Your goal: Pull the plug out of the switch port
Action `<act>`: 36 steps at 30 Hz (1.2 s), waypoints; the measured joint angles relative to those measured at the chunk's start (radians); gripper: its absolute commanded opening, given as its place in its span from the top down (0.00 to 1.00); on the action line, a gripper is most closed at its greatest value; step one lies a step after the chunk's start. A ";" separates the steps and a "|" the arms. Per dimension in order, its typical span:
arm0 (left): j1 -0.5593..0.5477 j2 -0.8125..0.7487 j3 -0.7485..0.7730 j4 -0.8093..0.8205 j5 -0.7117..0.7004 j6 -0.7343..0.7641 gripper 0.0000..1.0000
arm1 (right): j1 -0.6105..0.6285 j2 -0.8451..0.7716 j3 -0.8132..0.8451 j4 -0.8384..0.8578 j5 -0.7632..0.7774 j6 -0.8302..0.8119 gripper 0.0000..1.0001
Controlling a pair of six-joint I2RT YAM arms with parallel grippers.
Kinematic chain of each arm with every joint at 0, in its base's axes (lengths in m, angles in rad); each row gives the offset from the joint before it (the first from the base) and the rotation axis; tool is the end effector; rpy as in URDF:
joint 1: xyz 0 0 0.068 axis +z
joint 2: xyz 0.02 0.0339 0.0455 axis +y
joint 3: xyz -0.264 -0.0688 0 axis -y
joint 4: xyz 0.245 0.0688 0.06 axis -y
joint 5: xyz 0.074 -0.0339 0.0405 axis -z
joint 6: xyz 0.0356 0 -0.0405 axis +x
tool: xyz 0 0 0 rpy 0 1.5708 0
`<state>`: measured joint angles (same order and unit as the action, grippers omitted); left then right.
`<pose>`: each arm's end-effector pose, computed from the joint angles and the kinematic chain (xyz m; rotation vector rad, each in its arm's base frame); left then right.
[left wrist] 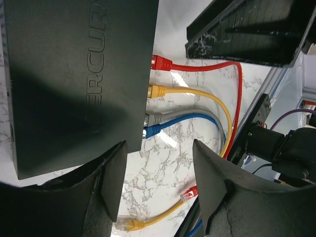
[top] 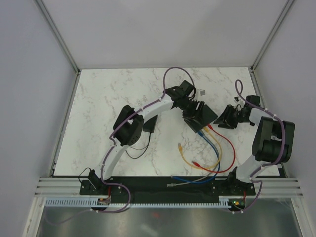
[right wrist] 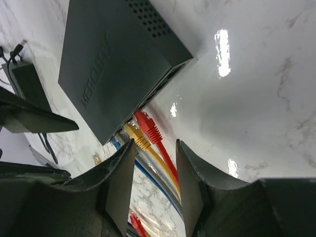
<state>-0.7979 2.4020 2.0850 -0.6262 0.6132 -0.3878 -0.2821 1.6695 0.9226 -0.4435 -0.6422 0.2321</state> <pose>0.3533 -0.3916 0.1886 0.8233 2.5931 -1.2013 0.2985 -0.0643 0.1586 0.5045 2.5794 0.8595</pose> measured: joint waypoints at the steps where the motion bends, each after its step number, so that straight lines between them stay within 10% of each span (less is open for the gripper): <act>1: 0.000 0.003 0.002 0.002 0.001 -0.006 0.37 | 0.000 0.005 -0.009 -0.001 -0.019 -0.016 0.54; 36: 0.017 0.074 0.007 0.035 0.074 -0.101 0.54 | 0.011 0.184 0.024 0.021 -0.210 -0.107 0.56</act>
<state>-0.7811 2.4763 2.0918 -0.5911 0.6876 -0.4889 -0.2707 1.8534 0.9463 -0.4225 -0.8524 0.1253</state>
